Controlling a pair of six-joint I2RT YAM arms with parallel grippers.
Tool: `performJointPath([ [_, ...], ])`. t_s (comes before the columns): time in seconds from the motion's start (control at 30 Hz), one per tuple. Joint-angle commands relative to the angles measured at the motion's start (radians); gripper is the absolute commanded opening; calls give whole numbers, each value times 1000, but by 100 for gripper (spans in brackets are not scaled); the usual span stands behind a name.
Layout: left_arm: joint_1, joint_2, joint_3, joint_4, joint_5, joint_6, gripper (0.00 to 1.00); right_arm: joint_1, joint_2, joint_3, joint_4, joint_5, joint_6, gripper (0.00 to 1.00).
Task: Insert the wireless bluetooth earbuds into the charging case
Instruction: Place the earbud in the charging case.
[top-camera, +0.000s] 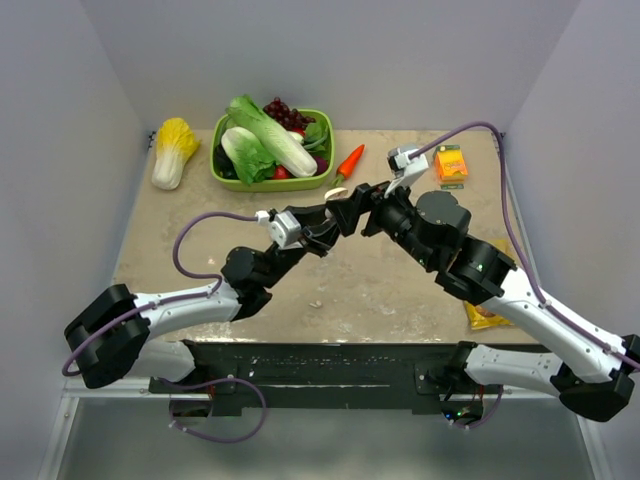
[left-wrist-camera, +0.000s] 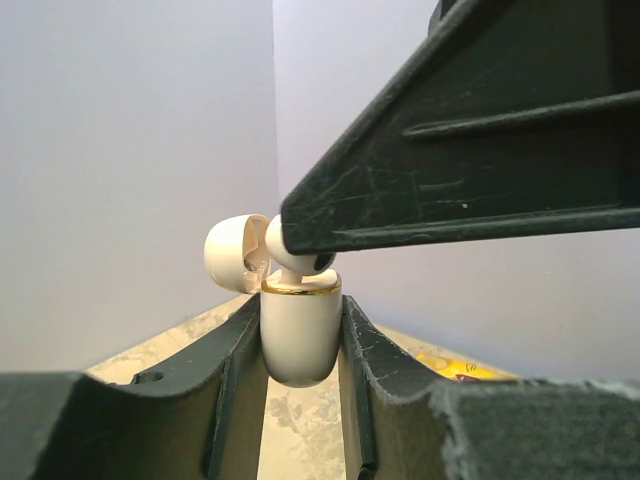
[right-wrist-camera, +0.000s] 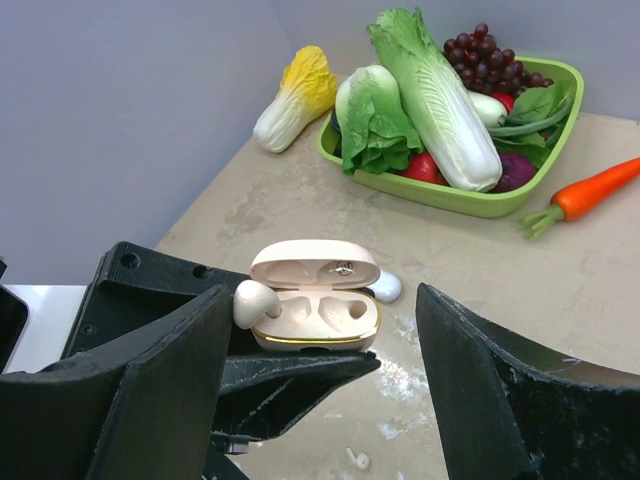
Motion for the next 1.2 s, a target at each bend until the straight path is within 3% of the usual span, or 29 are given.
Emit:
performJointPath([
  [0.0, 2, -45, 30, 92, -13, 36, 0, -5, -27, -11, -10, 34, -22, 75],
  [1.17, 0, -95, -26, 146, 37, 8, 0, -5, -18, 12, -13, 66, -33, 79],
])
